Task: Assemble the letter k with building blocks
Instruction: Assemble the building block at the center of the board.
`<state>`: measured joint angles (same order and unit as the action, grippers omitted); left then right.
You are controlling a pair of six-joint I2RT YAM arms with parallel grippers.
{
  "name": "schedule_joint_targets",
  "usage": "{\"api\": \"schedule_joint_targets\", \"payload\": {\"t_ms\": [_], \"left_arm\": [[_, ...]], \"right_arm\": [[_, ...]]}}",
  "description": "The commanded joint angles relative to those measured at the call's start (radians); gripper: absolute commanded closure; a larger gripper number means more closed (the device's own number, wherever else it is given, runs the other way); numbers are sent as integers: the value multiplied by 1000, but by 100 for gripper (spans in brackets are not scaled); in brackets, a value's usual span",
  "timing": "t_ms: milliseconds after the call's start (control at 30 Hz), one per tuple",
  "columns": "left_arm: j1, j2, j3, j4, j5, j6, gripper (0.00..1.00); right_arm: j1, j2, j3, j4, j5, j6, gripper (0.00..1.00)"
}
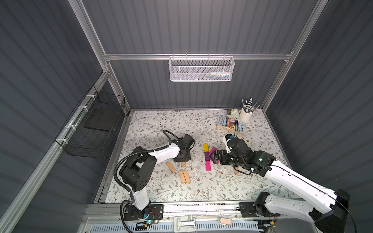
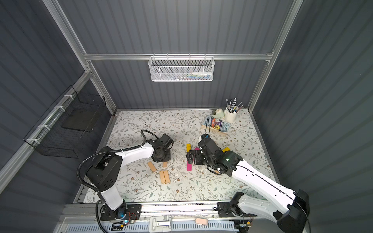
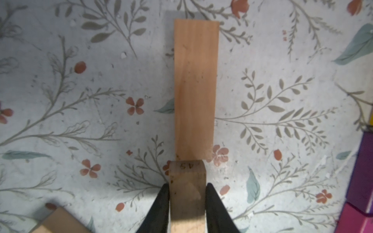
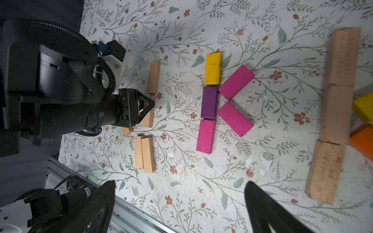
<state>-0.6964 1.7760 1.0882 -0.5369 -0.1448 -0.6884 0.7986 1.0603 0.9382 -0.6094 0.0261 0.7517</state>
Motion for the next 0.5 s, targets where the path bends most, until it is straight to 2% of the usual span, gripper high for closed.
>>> {"api": "schedule_joint_targets", "payload": {"t_ms": [0,167,467], "left_arm": [[8,13,21,-25,-5,0,67],[8,12,24,-25,-5,1,64],[8,6,31,-28,-9,1,68]], "right_arm": [[1,6,-8,-7,9,2,1],[1,8,-7,-7,6,1,1],[1,7,-6,-5,7,2,1]]}}
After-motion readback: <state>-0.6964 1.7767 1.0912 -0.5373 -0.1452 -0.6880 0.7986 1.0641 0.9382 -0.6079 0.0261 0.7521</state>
